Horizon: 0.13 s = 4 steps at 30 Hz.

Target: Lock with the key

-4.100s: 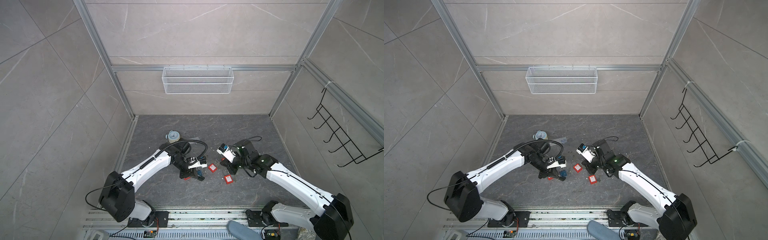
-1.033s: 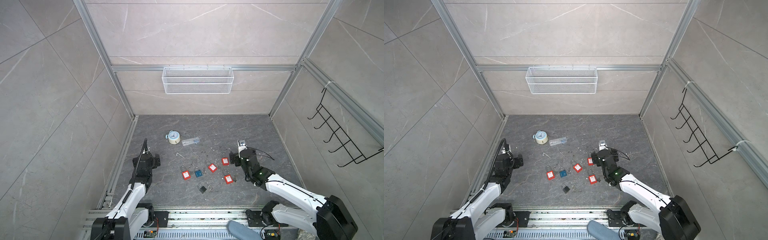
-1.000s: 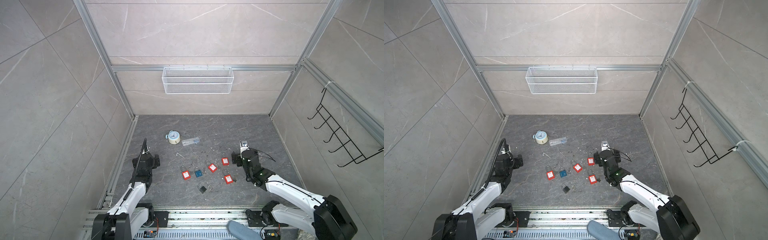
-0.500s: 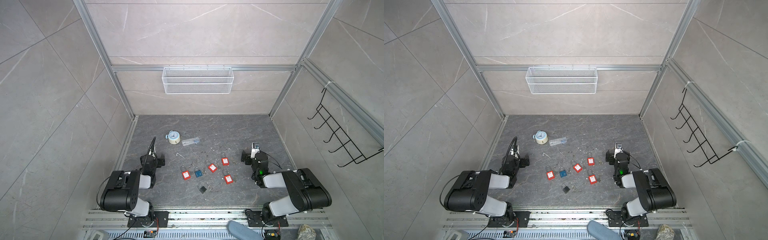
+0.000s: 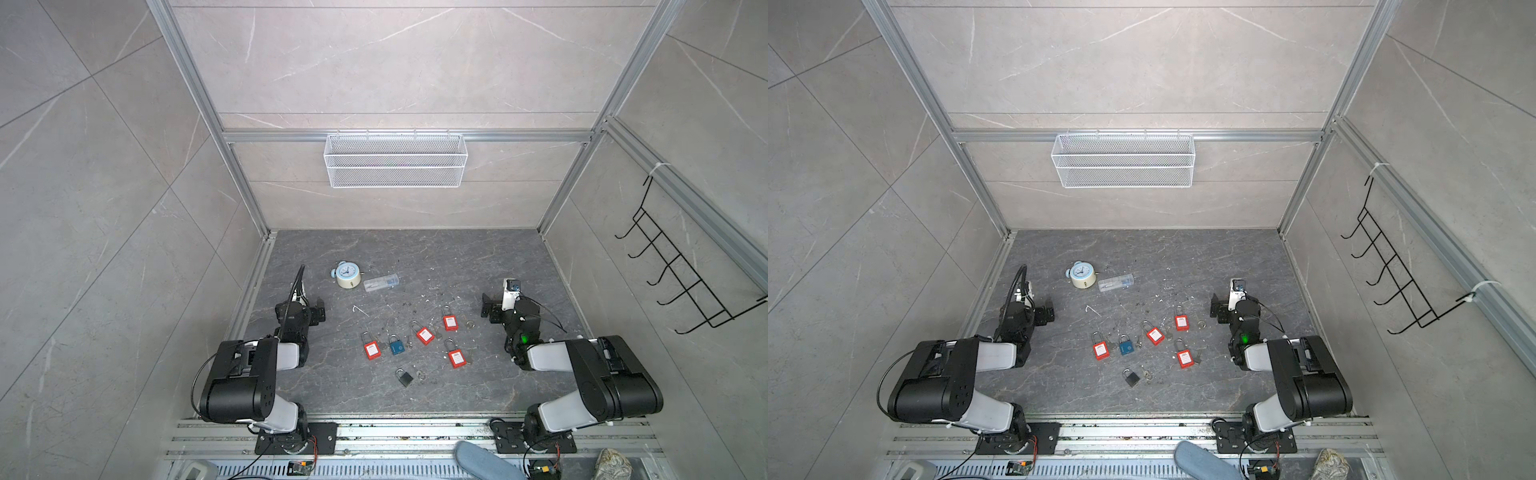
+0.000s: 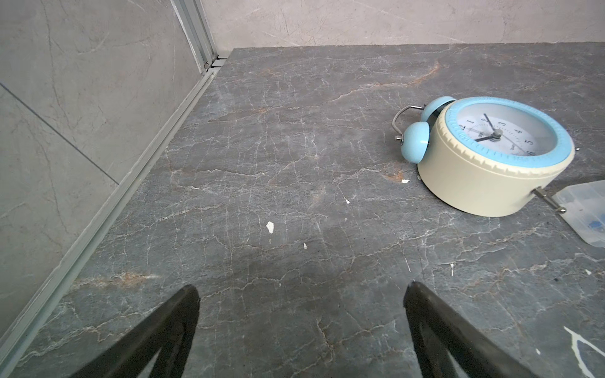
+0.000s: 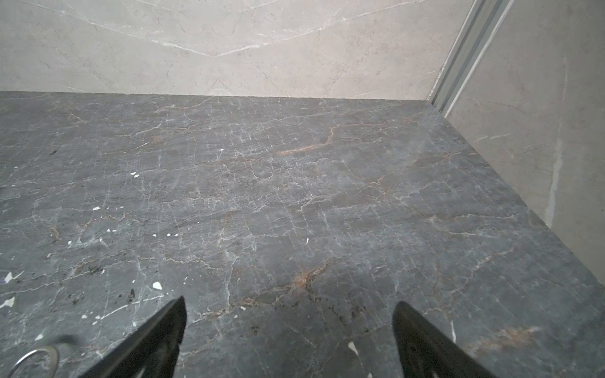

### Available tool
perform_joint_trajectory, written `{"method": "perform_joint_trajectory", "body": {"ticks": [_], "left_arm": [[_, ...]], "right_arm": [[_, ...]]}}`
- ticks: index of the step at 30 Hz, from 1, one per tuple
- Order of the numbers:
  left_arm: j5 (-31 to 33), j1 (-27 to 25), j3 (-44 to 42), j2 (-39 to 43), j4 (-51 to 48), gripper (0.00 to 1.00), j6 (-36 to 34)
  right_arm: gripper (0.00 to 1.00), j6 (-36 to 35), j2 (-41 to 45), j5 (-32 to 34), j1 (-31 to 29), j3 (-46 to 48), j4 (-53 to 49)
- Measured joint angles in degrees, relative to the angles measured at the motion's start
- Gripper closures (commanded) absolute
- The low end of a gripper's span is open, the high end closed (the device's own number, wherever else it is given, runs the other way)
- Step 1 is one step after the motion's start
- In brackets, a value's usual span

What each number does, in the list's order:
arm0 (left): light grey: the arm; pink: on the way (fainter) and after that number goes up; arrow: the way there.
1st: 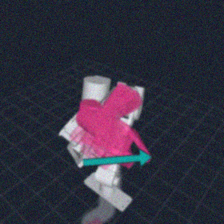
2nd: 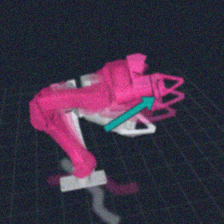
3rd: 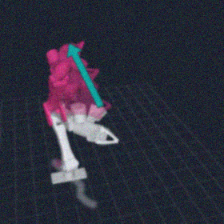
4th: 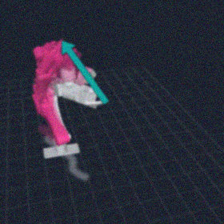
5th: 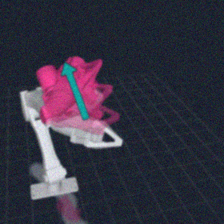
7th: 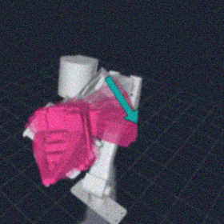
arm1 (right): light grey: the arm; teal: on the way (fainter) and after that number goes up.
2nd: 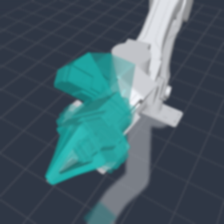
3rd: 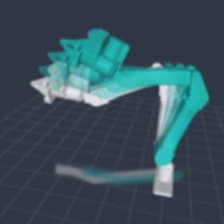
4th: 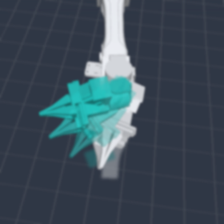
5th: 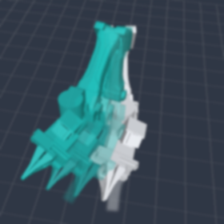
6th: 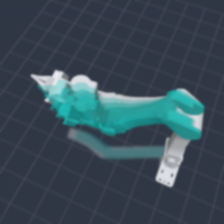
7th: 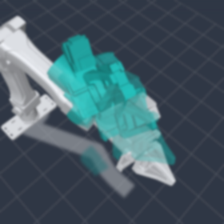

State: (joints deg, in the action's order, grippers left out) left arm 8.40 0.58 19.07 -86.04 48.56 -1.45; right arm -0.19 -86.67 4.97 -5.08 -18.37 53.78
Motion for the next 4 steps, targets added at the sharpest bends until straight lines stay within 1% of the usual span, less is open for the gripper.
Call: {"method": "perform_joint_trajectory", "body": {"ticks": [4], "left_arm": [[0.00, 0.04, 0.00, 0.00, -0.26, 0.00, 0.02]], "right_arm": [[0.01, 0.17, -0.02, -0.96, 0.42, -0.28, -0.07]]}}
